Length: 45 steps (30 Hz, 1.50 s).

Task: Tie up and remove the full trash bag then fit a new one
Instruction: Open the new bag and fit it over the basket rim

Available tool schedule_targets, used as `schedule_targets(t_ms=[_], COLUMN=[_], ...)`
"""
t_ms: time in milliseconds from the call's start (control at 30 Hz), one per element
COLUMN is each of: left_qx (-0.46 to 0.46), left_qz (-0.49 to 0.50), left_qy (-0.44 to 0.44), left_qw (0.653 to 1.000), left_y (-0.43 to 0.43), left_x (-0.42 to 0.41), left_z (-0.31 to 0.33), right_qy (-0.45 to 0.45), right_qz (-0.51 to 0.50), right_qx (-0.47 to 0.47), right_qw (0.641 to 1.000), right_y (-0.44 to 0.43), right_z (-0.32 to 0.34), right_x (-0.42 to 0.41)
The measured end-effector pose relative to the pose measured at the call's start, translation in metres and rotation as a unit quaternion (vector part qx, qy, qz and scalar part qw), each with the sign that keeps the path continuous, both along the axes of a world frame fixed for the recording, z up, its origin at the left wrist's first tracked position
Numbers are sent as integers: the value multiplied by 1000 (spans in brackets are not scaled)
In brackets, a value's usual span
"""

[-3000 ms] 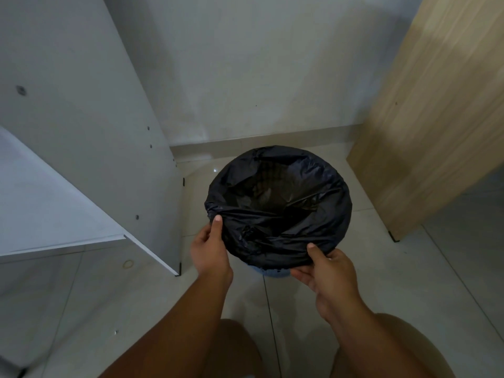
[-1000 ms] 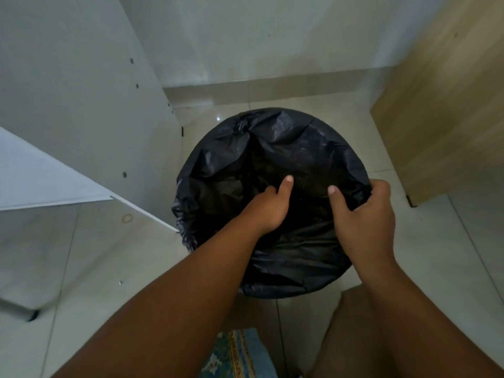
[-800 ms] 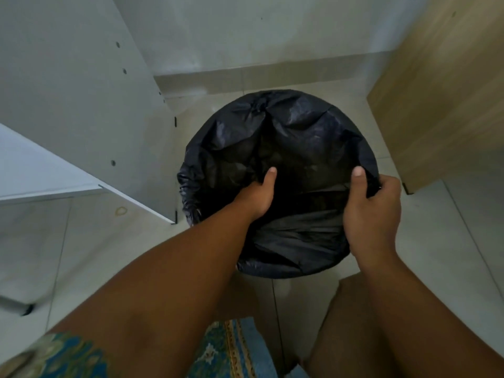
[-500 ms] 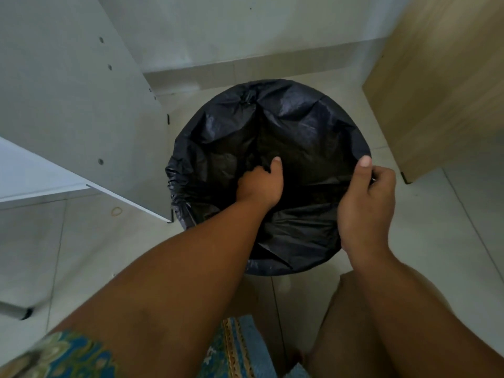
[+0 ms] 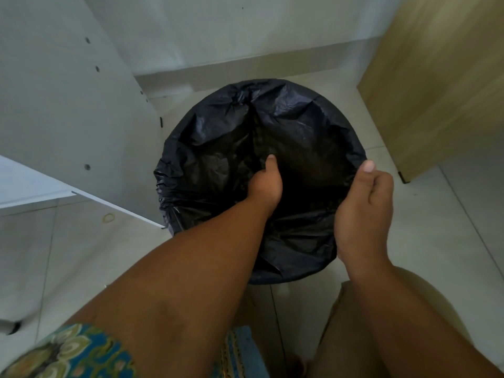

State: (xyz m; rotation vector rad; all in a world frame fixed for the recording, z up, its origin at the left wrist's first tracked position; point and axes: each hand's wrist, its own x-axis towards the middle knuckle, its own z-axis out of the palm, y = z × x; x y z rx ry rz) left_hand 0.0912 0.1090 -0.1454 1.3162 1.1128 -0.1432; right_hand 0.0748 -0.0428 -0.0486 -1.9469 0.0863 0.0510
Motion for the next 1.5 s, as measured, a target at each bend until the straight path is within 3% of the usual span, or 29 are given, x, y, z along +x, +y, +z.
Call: schedule_targets(t_ms=[167,367,567,633,700,767,800,900,933,1000,1100,1167,1200,1233,1300,1400,1500], left_qx=[-26,-30,107,275,508,674,690,521,486,498,517,512,512,512,513,522,525], left_qz=[10,-58,-221,-252,-208,-122,-104,-102,-88,-60,-33,-20,-17,-20,-26,-27,-25], left_qy=[13,23,14,-54,-102,-75,-32,55,50,15,-7,-16,-23,-27,-32,-29,-28], left_qw=[1000,998,969,926,830,725,715,845,868,865,855,859,859,858,857,852,851], left_y=[21,8,17,25,35,45,50,59,60,58,50,45,43,41,40,41,38], left_x=[-12,-12,-15,-36,-67,-94,-104,-115,-116,-122,-132,-138,-141,-145,-150,-153,-155], left_z=[-42,3,74,103,126,134,133,122,117,112,109,108,106,105,103,101,102], right_qy=[-4,-8,-18,-21,-22,-24,-29,-44,-48,-68,-192,-277,-279,-238,-73,175,217], right_qz=[-1,-17,-13,-8,-8,-2,4,17,22,36,24,87,145,208,308,334,307], right_qx=[-5,-13,-32,-32,-28,-24,-25,-37,-42,-96,-248,-223,-196,-188,-224,-238,-280], right_qw=[1000,1000,999,999,999,999,999,998,998,992,949,930,929,930,922,895,884], right_y=[0,-10,-16,-18,-19,-20,-19,-20,-21,-24,-27,-17,-9,0,21,39,44], right_z=[-1,-7,-7,-8,-9,-11,-11,-13,-13,-13,2,16,17,15,-3,-48,-81], right_x=[-2,-2,3,5,10,16,19,22,22,21,14,1,-5,-10,-10,3,13])
